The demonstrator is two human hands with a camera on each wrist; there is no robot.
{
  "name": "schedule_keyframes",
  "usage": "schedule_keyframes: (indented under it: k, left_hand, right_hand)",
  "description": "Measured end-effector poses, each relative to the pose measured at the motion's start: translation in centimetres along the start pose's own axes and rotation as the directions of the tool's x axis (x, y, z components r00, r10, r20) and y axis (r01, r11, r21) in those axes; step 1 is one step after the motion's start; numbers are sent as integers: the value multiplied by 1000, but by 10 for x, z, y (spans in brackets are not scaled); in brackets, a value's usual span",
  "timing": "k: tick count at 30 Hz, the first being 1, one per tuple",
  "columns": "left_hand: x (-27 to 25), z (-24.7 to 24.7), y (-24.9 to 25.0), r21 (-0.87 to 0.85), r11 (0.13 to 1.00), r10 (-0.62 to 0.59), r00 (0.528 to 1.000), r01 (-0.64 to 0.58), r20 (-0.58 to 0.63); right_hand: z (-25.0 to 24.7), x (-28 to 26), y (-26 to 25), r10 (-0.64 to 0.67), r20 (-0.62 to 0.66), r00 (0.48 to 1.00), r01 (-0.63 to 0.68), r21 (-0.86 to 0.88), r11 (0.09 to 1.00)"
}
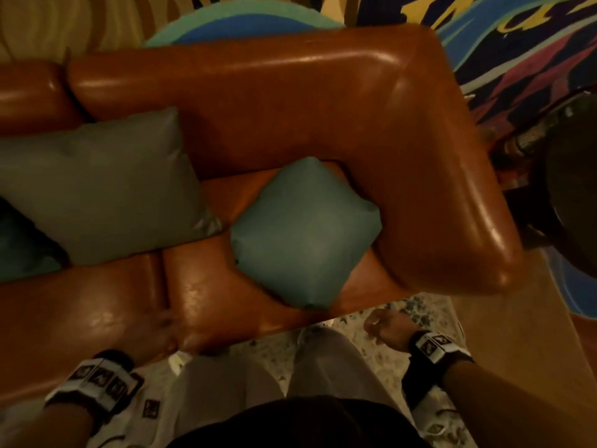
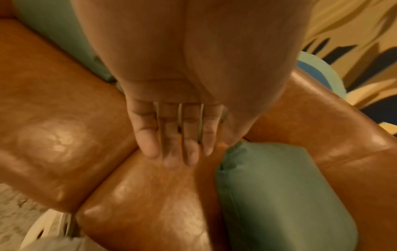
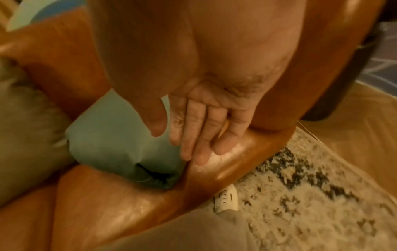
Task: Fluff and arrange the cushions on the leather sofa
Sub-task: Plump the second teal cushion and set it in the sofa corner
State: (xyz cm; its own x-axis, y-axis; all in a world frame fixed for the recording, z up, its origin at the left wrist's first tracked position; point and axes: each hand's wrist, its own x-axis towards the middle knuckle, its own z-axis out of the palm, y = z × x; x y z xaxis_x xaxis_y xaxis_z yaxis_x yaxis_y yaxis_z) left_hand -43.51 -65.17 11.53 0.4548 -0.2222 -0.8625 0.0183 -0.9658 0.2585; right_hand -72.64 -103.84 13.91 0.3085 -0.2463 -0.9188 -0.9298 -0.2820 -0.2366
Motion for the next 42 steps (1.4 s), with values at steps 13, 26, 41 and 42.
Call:
schedule_keyframes:
  k: [13, 26, 41, 42]
  left_hand:
    - [125, 63, 120, -377, 924, -127, 984, 71, -126]
    - [183, 33, 109, -662, 744, -106, 961, -94, -256]
    - [192, -10, 166, 112, 991, -50, 985, 69, -168]
    - [191, -6, 162, 72, 995, -62, 987, 73, -147]
  right_hand:
    - [-141, 171, -121, -338, -415, 845, 189, -359, 914]
    - [-57, 171, -78, -57, -361, 931, 9, -133, 991]
    - [-128, 285, -153, -234, -157, 959, 207, -170, 963]
    - [-124, 286, -158, -216, -75, 973, 199, -190, 961]
